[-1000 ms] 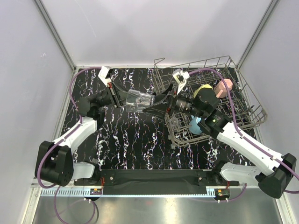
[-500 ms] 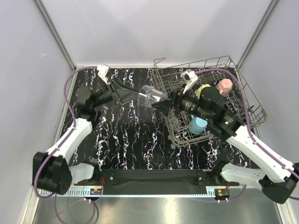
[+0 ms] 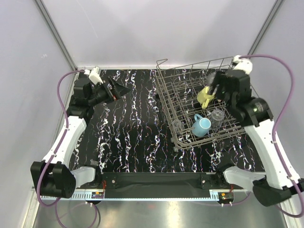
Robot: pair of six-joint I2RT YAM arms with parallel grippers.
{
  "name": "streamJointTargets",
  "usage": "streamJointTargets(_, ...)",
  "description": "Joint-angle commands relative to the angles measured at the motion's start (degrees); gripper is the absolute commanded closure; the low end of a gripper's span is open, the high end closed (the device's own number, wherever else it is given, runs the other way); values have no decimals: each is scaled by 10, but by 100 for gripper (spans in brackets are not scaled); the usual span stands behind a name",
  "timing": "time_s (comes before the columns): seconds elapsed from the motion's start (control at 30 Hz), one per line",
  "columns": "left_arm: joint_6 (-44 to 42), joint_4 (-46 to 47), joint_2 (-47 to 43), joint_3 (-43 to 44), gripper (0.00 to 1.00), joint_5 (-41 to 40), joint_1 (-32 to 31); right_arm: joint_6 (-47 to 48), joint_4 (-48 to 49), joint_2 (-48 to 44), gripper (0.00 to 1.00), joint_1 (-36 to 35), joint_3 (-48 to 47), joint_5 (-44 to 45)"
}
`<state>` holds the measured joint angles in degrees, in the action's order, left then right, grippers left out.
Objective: Load the cups into the dish rack
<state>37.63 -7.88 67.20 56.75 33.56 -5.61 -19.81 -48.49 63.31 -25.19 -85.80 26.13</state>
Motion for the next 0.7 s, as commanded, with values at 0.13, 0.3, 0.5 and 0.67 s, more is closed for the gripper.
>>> streamJointTargets(0.13,3,11,3,-3,1,11,4,61,-138,115,100,247,-80,22)
streamJointTargets(0.3,0,10,1,-3,1,7,8,51,-141,173,100,312,-65,-13)
streamJointTargets(0.5,10,23,10,-15,1,14,16,31,-186,222,100,323,-86,-17)
streamJointTargets(0.67,18,26,28,-12,1,26,16,31,-171,219,100,327,-63,-35)
